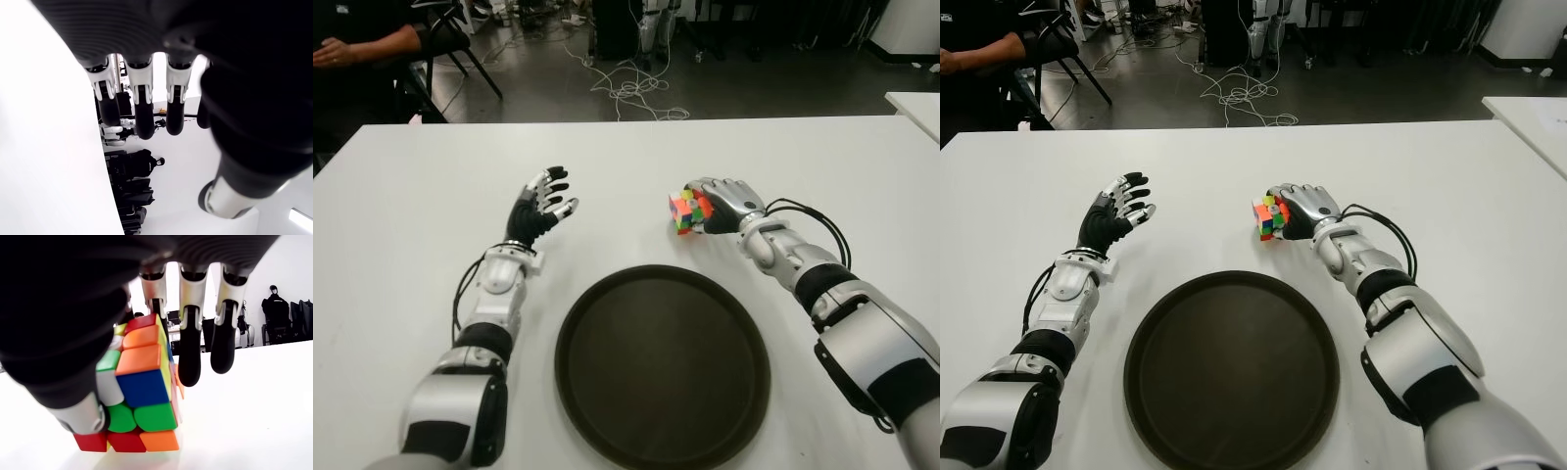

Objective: Pick up the Rubik's Cube and put it in the plate

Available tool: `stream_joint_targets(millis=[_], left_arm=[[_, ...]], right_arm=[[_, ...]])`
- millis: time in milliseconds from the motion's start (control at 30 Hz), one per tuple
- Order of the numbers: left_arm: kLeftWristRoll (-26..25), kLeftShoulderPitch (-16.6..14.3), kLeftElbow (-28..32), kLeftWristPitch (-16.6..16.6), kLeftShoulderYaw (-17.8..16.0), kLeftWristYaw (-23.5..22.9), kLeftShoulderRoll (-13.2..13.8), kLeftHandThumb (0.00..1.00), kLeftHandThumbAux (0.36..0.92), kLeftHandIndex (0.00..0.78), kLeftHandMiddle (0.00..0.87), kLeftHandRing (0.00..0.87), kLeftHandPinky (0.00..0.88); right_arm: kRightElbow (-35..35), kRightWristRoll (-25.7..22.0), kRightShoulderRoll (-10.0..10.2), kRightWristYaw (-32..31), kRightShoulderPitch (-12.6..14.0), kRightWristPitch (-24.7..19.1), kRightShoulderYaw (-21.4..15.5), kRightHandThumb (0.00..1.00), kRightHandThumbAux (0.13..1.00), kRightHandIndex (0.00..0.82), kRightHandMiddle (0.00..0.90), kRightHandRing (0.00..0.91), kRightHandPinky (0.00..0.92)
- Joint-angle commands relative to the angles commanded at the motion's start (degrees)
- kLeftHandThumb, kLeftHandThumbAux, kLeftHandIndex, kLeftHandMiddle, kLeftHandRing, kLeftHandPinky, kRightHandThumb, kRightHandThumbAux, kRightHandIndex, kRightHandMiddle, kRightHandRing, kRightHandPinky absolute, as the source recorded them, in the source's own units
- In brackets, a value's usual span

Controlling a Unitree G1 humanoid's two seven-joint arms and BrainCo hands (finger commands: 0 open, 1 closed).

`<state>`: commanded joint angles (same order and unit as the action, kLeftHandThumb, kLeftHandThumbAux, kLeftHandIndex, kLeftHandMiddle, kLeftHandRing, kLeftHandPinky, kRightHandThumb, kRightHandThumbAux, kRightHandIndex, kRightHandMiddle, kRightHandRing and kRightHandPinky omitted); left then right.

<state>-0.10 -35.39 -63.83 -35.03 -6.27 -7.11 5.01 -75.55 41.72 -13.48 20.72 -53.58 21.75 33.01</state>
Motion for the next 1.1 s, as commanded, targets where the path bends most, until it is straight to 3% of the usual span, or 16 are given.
stream_joint_targets(millis=[200,333,467,667,767,933,1100], left_arm=[[0.45,-0.10,0.02,0.45,0.28,0.75,0.06,0.018,0.824,0.189,0.186,0.169,0.169],[0.65,-0.09,0.13,0.38,0.47,1.01,0.11,0.020,0.819,0.193,0.190,0.174,0.173],[0.16,-0.14,0.22,0.26,0.20,0.80,-0.08,0.028,0.827,0.194,0.193,0.180,0.185],[-0.56,-0.14,0.40,0.18,-0.22,0.39,-0.43,0.055,0.839,0.203,0.198,0.180,0.178],[-0.78,-0.22,0.38,0.74,-0.36,0.31,-0.49,0.070,0.837,0.203,0.197,0.176,0.166],[-0.67,-0.26,0.39,1.32,-0.33,0.58,-0.32,0.076,0.823,0.197,0.192,0.173,0.163],[-0.36,-0.27,0.35,1.58,-0.19,0.79,-0.13,0.073,0.812,0.199,0.194,0.173,0.167]], right_arm=[[3.24,-0.47,-2.79,2.03,-1.90,3.74,-1.51,0.699,0.735,0.410,0.361,0.388,0.434],[8.06,-0.42,-5.27,4.16,-1.29,6.64,-2.59,0.698,0.736,0.410,0.369,0.398,0.441],[19.83,0.10,-9.42,7.82,1.84,10.74,-4.77,0.696,0.736,0.412,0.414,0.441,0.473],[29.82,0.60,-11.63,12.20,5.12,12.32,-7.63,0.693,0.736,0.416,0.490,0.511,0.511],[38.63,-0.61,-13.22,10.70,9.06,12.63,-9.94,0.694,0.734,0.417,0.514,0.533,0.527],[46.12,-2.38,-12.61,8.90,13.86,14.04,-11.99,0.694,0.734,0.420,0.554,0.568,0.577],[44.36,-3.65,-8.99,8.84,19.09,19.25,-10.09,0.693,0.734,0.423,0.617,0.628,0.642]])
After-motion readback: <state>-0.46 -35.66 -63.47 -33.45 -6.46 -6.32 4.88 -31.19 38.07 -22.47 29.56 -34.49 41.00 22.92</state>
